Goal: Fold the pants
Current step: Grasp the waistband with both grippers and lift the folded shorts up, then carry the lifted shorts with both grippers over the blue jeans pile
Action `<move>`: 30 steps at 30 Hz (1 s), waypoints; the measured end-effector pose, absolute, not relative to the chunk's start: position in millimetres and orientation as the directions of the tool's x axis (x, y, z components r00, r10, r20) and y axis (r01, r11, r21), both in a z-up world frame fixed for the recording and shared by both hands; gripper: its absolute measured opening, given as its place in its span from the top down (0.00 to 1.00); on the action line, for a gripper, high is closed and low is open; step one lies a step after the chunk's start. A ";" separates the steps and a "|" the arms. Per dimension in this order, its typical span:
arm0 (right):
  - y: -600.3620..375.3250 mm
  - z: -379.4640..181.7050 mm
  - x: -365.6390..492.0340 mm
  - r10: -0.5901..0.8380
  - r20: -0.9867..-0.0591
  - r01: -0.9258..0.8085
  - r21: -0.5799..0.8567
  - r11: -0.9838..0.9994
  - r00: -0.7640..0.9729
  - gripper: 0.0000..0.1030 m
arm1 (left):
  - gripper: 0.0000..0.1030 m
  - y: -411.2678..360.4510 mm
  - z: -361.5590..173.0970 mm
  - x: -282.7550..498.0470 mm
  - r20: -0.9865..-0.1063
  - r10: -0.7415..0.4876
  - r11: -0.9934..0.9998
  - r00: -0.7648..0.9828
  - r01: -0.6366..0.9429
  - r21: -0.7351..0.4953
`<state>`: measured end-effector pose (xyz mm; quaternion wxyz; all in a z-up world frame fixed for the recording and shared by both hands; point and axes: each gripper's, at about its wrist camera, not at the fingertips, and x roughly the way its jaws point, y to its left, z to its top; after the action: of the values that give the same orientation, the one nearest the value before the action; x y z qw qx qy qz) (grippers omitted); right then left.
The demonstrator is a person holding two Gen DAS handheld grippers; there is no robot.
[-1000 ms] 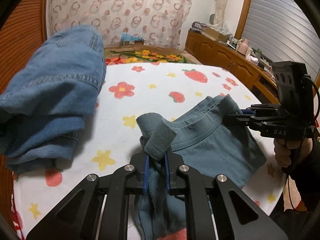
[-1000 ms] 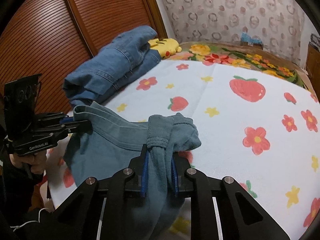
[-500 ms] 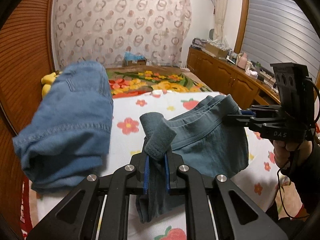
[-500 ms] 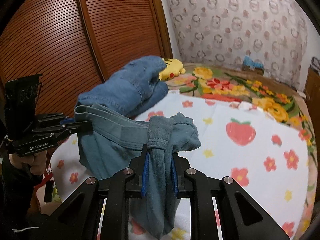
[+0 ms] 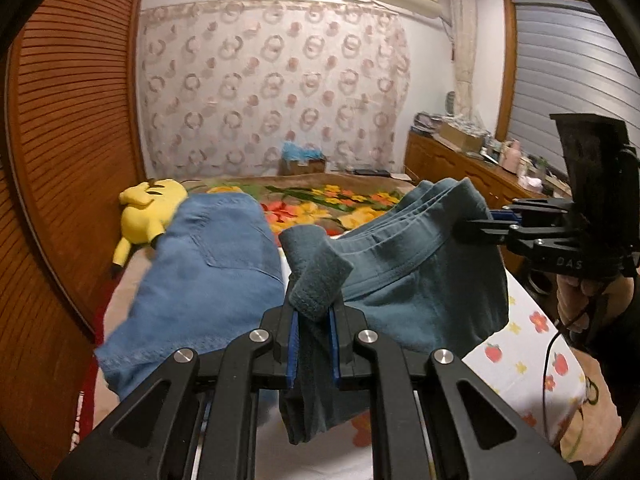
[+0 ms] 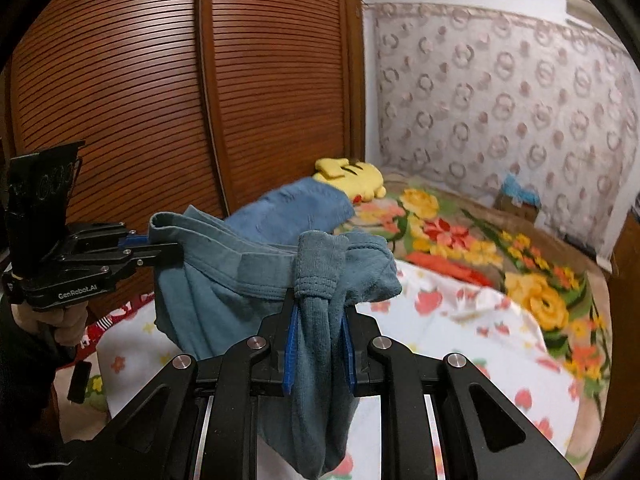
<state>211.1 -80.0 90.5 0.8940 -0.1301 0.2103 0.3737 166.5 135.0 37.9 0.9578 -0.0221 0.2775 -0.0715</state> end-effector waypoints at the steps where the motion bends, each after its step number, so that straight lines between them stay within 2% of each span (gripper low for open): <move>1: -76.1 91.8 213.8 0.617 -0.470 -0.727 -0.083 0.682 0.632 0.82 | 0.87 137.5 39.1 167.8 -0.526 -0.142 0.990 0.839 0.118 -0.080; 11: -44.8 106.1 245.4 0.636 -0.452 -0.760 -0.168 0.628 0.625 0.82 | 0.87 171.9 47.9 181.3 -0.491 -0.078 0.995 0.868 0.039 -0.089; 30: 74.1 105.3 351.3 0.574 -0.566 -0.799 -0.321 0.508 0.592 0.82 | 0.87 231.0 12.4 213.4 -0.523 -0.024 0.979 0.852 -0.087 -0.186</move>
<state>351.3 74.1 105.3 0.8454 -0.2848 0.1983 0.4060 213.4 231.0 12.4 0.9569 -0.1020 0.2715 0.0164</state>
